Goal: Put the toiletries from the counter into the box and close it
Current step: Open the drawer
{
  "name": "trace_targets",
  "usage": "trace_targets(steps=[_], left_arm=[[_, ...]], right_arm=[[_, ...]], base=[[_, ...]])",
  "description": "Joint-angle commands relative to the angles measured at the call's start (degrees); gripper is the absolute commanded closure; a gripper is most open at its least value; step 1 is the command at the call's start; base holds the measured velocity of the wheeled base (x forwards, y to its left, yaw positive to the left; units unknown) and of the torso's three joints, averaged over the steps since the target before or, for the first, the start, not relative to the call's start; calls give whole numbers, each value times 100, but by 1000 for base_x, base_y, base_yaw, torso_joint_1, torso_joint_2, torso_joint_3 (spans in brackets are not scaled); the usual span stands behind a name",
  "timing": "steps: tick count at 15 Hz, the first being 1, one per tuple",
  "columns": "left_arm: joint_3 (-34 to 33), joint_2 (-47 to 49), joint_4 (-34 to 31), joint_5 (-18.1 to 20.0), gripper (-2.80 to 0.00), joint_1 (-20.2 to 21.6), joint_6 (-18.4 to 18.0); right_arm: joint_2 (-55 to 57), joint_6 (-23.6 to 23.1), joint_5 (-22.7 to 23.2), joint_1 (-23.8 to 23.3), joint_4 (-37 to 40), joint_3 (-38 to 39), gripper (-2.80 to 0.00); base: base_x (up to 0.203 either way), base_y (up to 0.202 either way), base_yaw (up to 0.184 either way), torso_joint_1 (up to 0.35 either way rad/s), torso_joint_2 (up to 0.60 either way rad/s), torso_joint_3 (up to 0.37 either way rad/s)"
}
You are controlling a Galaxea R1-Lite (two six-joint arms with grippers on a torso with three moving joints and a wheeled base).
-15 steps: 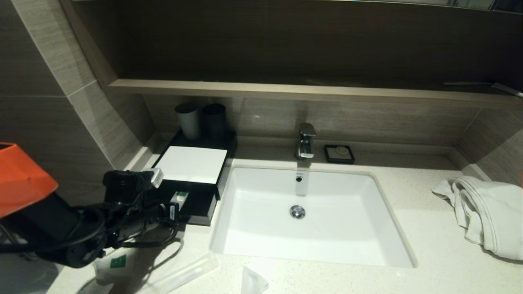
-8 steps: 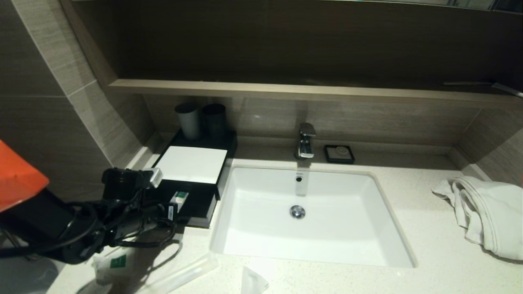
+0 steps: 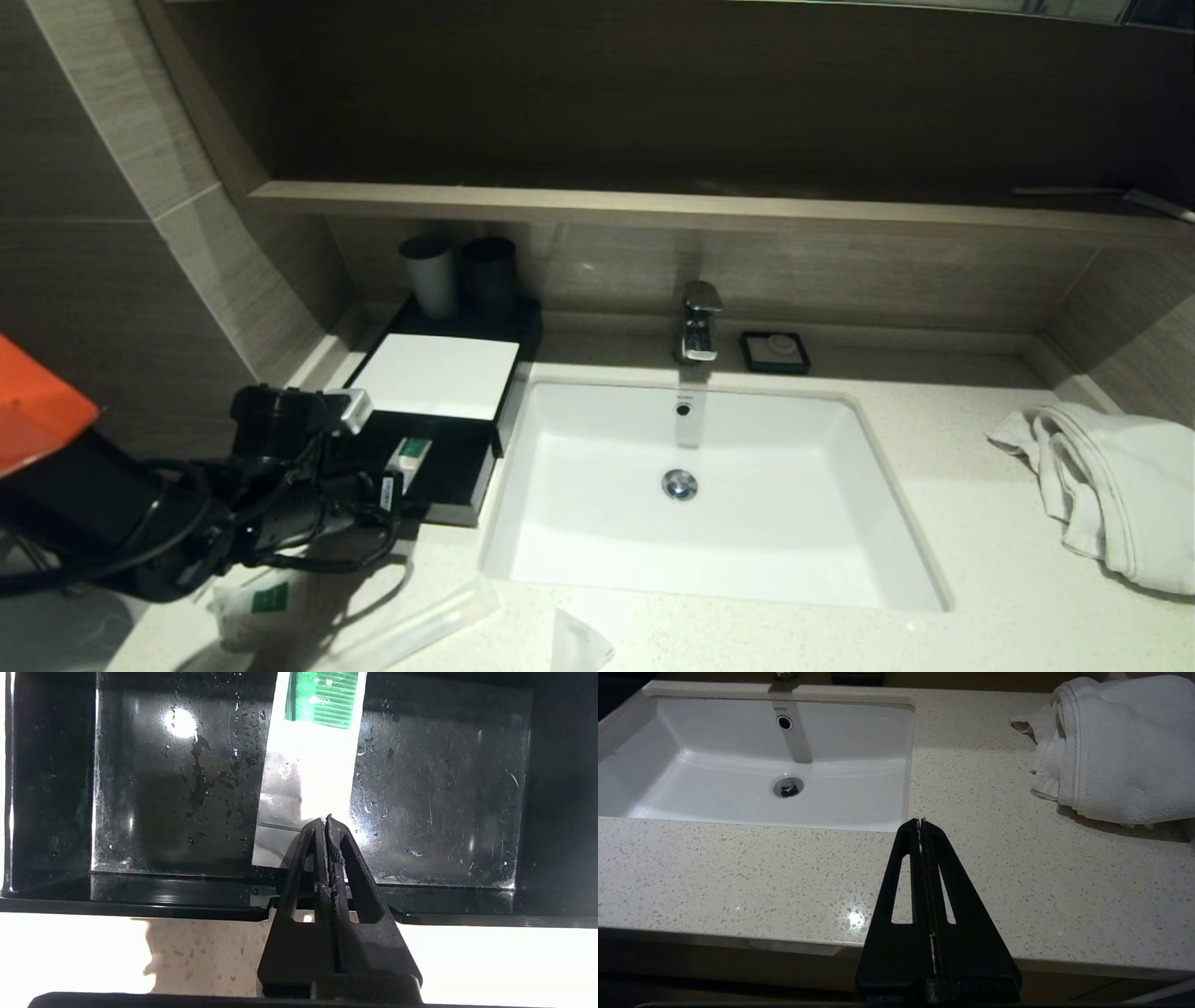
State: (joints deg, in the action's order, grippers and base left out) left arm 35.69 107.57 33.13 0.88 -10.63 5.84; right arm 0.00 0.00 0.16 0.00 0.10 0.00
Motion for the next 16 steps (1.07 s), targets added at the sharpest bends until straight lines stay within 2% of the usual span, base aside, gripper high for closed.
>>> trace_targets(steps=[1,16], left_arm=[[-1,-51,-17,0,0,0,5],[113,-280,-790,0,0,-9,-118]], right_arm=[[0,0,2,0,-1,0,0],[0,0,2,0,-1,0,0]], base=[[0,0,0,0,0,0],[0,0,0,0,0,0]])
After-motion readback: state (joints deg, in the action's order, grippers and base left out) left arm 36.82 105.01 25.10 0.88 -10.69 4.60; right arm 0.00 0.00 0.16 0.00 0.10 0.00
